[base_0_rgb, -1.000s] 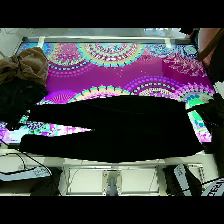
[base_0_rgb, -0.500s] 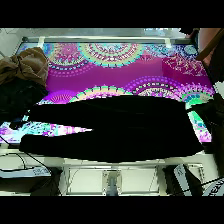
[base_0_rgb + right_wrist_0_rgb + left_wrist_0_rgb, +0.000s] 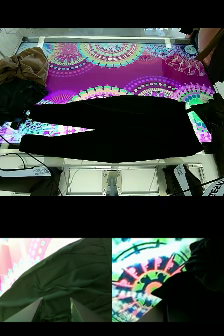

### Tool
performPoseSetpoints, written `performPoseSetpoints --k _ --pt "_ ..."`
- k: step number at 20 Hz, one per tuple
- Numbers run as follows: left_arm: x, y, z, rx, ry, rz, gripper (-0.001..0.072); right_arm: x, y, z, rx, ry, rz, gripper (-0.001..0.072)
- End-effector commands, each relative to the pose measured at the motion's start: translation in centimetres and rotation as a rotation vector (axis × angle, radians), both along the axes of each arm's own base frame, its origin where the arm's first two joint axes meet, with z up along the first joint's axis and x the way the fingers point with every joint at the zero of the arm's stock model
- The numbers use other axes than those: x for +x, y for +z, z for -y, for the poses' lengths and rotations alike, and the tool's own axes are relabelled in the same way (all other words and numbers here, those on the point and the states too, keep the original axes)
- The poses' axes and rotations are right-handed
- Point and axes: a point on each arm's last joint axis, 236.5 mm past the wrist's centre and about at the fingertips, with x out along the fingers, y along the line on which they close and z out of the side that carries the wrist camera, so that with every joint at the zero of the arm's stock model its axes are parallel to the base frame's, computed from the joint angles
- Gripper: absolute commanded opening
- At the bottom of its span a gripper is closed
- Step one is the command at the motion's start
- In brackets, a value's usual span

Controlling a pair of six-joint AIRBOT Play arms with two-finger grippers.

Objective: Fold the clothes and pants, and hang the long-sleeved shirts on hangers.

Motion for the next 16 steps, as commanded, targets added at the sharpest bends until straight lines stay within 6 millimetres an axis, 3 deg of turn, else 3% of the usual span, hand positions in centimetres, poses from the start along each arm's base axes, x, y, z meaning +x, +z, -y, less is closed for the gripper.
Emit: performPoseSetpoints --k 1,5,7,11,14,16 --pt "0.4 2.0 -0.4 0.037 -0.005 0.041 0.0008 0.0 0.1 -0.1 0.001 0.003 0.0 0.038" --pt "1.7 8.3 -1.1 0.14 -0.026 0.175 0.0008 0.4 1.0 -0.1 0.002 0.002 0.027 0.038" --pt "4.2 12.8 0.1 0.131 -0.053 0.337 0.0008 0.8 2.1 0.4 -0.025 0.0 0.048 0.038" --pt "11.0 24.5 6.4 0.032 -0.211 0.737 0.0007 1.1 3.3 0.9 -0.057 0.001 0.068 0.038" --pt "12.8 30.6 9.7 0.077 -0.327 0.844 0.0007 0.4 2.4 1.2 -0.087 0.008 0.026 0.038" --pt "12.6 32.6 11.3 0.096 -0.413 0.87 0.0007 0.0 1.8 1.4 -0.102 0.015 0.0 0.038"
